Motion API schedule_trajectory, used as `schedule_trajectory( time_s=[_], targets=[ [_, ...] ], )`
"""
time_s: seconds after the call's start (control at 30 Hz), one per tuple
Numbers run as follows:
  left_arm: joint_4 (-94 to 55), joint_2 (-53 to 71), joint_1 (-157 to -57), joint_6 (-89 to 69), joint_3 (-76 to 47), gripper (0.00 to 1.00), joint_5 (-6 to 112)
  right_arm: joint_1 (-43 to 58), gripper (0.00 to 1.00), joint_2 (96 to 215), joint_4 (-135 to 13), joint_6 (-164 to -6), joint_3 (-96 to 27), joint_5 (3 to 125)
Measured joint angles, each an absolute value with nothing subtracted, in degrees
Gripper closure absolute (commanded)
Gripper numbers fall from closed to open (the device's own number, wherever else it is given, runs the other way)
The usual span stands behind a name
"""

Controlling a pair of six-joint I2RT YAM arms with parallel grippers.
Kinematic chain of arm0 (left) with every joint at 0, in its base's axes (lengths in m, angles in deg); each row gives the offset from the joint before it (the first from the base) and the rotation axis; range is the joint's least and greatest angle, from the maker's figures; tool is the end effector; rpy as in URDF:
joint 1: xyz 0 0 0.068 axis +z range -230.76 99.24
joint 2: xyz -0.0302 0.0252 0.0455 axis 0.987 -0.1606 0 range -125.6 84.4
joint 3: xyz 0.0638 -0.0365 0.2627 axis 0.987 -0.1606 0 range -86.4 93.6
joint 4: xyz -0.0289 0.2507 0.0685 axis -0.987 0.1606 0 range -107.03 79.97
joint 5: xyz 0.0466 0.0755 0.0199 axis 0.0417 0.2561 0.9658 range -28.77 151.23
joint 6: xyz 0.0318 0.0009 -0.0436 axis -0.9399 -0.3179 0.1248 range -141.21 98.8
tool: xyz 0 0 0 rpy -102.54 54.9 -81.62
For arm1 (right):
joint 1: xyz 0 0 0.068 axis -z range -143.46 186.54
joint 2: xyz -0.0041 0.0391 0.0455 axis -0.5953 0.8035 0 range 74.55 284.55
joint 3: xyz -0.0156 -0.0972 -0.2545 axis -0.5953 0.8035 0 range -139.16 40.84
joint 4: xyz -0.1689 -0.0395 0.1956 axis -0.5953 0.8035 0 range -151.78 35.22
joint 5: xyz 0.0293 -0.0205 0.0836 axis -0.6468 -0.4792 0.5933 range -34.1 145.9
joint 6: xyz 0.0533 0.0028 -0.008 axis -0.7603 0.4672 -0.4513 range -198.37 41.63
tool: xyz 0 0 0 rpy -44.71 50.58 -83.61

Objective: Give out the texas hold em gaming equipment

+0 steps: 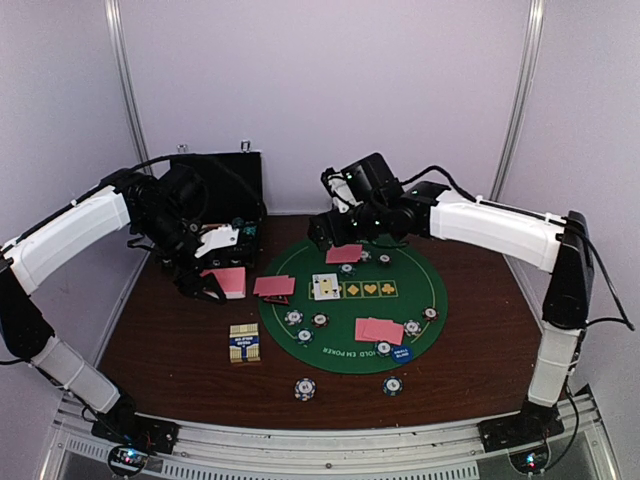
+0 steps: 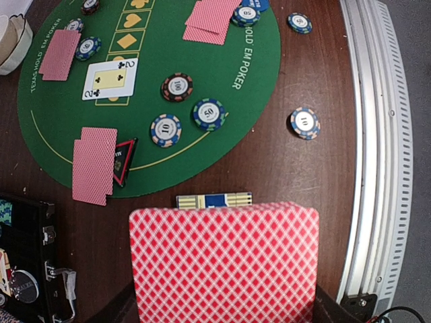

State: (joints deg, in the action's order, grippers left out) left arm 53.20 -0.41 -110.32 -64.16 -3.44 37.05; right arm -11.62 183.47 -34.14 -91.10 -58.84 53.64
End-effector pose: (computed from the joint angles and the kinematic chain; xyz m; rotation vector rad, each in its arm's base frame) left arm 0.2325 -0.1488 0.3271 1.6928 2.1517 -0.5319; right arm 0.2978 0.3303 0.3173 -0.6688 2.1678 0.5359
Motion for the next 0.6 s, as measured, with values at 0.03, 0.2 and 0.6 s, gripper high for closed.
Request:
schedule_trajectory(
  time_s=[0.03,0.2,0.6],
  targets=[
    [53.3,-0.4,-110.3,-64.2,-3.4,0.71,37.0,-11.5,0.00,181.5,-34.6,-93.7,-57.3,56.3],
    [53.3,-0.4,-110.3,-64.2,-3.4,0.71,37.1,-11.5,0.01,179.0,-37.4,-106.2,-54.8,68.9],
    [53.3,-0.4,-110.3,-64.2,-3.4,0.71,37.3,-14.6,0.00,184.3,-49.7,-130.4,-51.2,89.7]
  ],
)
